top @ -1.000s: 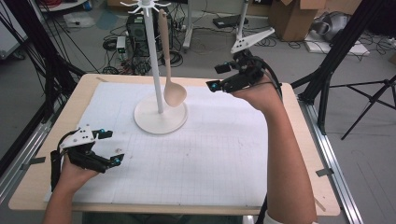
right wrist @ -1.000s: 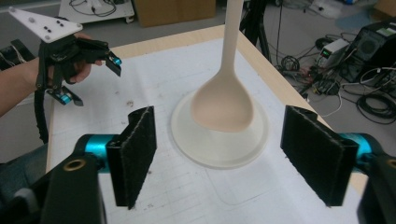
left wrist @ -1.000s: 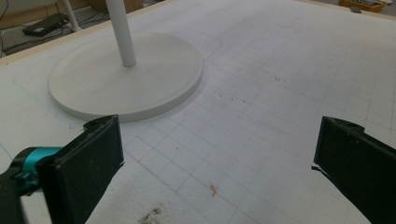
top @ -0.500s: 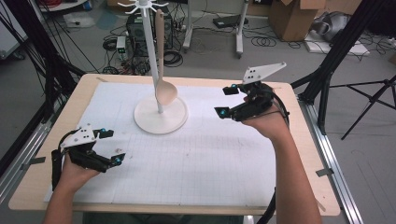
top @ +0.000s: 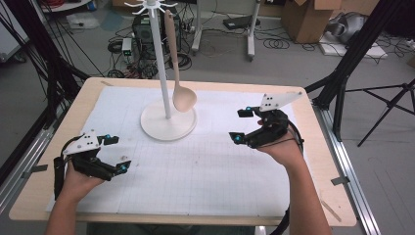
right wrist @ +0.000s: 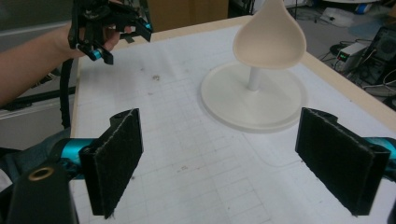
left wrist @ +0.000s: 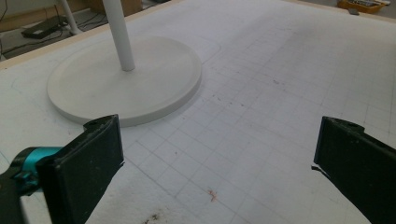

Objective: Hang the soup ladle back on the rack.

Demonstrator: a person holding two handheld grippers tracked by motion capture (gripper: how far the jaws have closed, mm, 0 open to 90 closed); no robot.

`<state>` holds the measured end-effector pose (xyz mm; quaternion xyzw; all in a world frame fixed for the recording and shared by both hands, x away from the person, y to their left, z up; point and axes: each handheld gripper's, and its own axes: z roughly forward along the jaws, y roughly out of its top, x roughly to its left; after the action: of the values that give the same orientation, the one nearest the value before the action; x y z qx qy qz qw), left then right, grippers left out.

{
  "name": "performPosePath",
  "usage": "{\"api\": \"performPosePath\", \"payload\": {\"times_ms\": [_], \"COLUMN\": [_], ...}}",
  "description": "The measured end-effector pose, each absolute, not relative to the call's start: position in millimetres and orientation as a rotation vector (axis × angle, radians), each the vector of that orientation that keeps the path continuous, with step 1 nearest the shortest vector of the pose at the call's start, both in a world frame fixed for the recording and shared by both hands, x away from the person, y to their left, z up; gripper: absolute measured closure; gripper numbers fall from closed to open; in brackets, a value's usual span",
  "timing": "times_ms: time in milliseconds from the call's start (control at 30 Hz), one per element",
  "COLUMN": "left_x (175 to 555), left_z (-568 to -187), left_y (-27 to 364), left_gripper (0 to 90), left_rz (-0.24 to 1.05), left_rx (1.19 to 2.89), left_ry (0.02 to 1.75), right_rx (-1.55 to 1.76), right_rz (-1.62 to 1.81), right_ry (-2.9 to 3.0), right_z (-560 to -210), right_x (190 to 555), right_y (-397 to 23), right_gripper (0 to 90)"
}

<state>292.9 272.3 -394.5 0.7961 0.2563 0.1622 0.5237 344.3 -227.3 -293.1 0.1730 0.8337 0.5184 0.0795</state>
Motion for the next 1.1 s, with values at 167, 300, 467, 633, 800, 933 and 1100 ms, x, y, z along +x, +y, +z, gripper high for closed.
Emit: {"api": "performPosePath", "payload": {"times_ms": [167, 300, 467, 633, 800, 933, 1100], "left_x": [293.5, 294.3, 296.0, 296.4, 297.5, 297.7, 299.1], "left_z": [-394.8, -394.6, -396.4, -396.4, -398.4, -398.3, -398.1], "left_y": [272.5, 272.9, 270.9, 269.8, 268.6, 267.8, 267.6], "left_gripper": [1.7, 1.7, 1.7, 1.7, 1.7, 1.7, 1.7], "left_rz": [0.386, 0.387, 0.38, 0.384, 0.379, 0.381, 0.381], "left_rx": [1.903, 1.904, 1.907, 1.91, 1.913, 1.913, 1.9], "left_ry": [0.617, 0.617, 0.617, 0.617, 0.621, 0.617, 0.62], "right_rx": [0.53, 0.538, 0.6, 0.665, 0.732, 0.747, 0.76], "right_rz": [1.566, 1.568, 1.603, 1.574, 1.561, 1.537, 1.494], "right_ry": [2.5, 2.48, 2.434, 2.392, 2.339, 2.307, 2.313], "right_z": [-313.3, -326.6, -349.1, -366.5, -379.4, -384.5, -394.1], "right_x": [343.6, 339.7, 336.4, 332.2, 326.9, 320.3, 317.0], "right_y": [-229.6, -231.0, -240.4, -248.3, -256.7, -258.4, -260.0], "right_gripper": [11.9, 10.4, 8.5, 2.8, 1.3, 0.7, 0.1]}}
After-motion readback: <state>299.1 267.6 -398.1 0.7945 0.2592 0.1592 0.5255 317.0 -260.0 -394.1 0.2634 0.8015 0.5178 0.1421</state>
